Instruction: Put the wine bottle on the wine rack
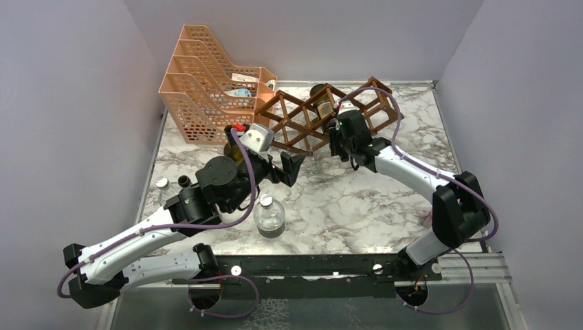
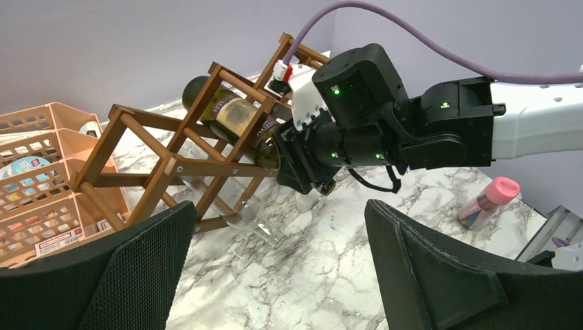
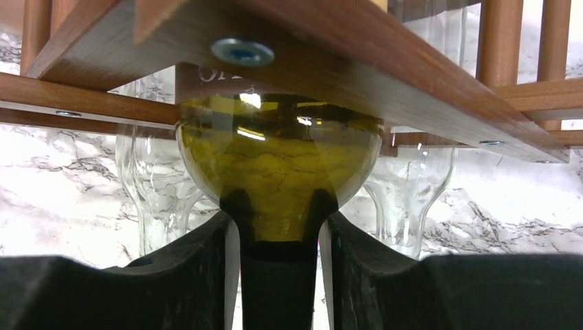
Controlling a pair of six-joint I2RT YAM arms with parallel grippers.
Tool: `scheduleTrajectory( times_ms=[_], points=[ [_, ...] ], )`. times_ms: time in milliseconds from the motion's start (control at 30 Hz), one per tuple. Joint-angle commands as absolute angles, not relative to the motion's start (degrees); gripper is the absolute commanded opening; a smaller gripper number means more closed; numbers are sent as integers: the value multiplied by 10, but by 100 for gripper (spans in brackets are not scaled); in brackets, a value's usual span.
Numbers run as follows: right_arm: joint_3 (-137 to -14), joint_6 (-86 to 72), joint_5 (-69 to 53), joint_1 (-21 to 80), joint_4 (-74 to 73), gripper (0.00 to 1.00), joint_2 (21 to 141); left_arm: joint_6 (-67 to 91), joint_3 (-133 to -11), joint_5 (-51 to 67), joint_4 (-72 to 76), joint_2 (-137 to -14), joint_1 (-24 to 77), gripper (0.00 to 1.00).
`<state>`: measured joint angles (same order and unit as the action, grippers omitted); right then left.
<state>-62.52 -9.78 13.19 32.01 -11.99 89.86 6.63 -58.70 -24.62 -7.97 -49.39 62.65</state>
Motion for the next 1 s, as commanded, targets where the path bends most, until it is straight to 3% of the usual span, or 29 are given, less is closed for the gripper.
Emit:
scheduleTrajectory(
  times_ms=[0, 333, 533, 967],
  points=[
    [-636, -79, 128, 317, -90, 49, 904, 65, -610, -266, -86, -492, 627, 99],
    [-621, -88, 154, 317, -115, 71, 843, 29, -632, -300, -90, -489, 627, 99],
    [-627, -86, 142, 317, -144, 73, 781, -7, -652, -324, -85, -492, 626, 99],
    [-707, -43, -101, 345, -185, 73, 764, -64, -698, -371, -84, -484, 627, 99]
  ],
)
